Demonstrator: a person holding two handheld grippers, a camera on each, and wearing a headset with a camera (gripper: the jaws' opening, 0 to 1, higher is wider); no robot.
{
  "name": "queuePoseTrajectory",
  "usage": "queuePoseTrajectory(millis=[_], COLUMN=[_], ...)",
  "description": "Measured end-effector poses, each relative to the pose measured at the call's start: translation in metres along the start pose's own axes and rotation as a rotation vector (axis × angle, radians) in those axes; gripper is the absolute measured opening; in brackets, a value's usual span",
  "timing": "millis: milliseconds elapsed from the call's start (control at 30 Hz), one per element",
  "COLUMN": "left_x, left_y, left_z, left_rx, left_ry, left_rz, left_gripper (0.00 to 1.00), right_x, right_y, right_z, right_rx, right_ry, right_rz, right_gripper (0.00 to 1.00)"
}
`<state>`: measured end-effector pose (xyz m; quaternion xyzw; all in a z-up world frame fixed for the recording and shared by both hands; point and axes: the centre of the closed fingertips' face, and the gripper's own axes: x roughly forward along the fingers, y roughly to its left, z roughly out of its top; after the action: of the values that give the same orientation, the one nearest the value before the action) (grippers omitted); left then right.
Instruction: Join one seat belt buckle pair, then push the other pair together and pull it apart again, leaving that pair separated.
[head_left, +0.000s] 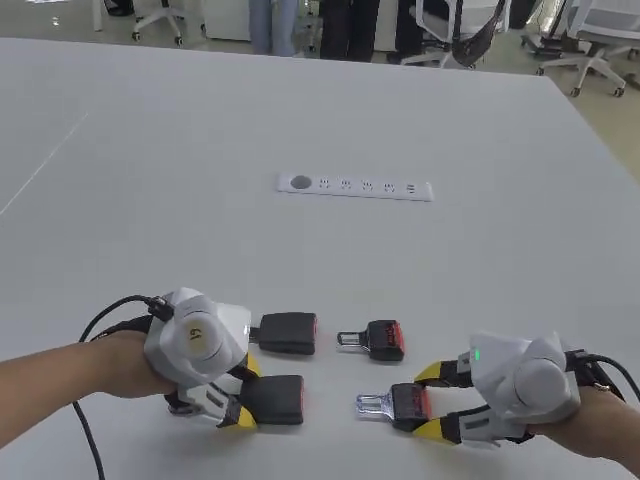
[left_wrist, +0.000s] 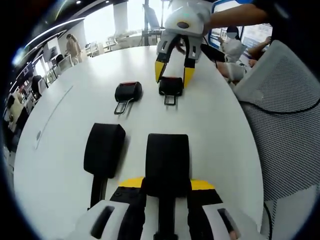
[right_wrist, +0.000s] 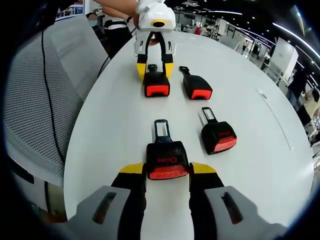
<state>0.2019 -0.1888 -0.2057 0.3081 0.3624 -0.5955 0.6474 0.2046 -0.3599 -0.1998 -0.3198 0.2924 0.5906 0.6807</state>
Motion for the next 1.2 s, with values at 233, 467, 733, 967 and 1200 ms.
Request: queuePoseTrajectory(millis=[233,467,733,967,1200], left_x=[0.001,0.001,0.0,0.0,0.001], left_y=[0.001,0.0,0.0,0.0,0.001], left_z=[-0.002,-0.002,-0.002,-0.003,-0.005], left_rx=[0.001,0.009,0.006,0.006,0.009], left_ry=[0.006,0.02,0.03,0.044,0.055], left_rz=[-0.009,-0.017,-0.019,-0.023,-0.026], left_gripper=[0.32,0.32,0.32,0.32,0.32], right_x=[0.0,0.0,0.004,0.009,0.014], right_y=[0.0,0.0,0.001,0.001,-0.001], right_z=[0.0,0.001,0.006,0.011,0.018], right_rx=[-0.005,0.0,0.0,0.002,0.0], right_ry=[0.012,0.011,0.01,0.004,-0.007], right_rz=[0.005,0.006,0.009,0.011,0.011], right_gripper=[0.31,0.31,0.31,0.31,0.31])
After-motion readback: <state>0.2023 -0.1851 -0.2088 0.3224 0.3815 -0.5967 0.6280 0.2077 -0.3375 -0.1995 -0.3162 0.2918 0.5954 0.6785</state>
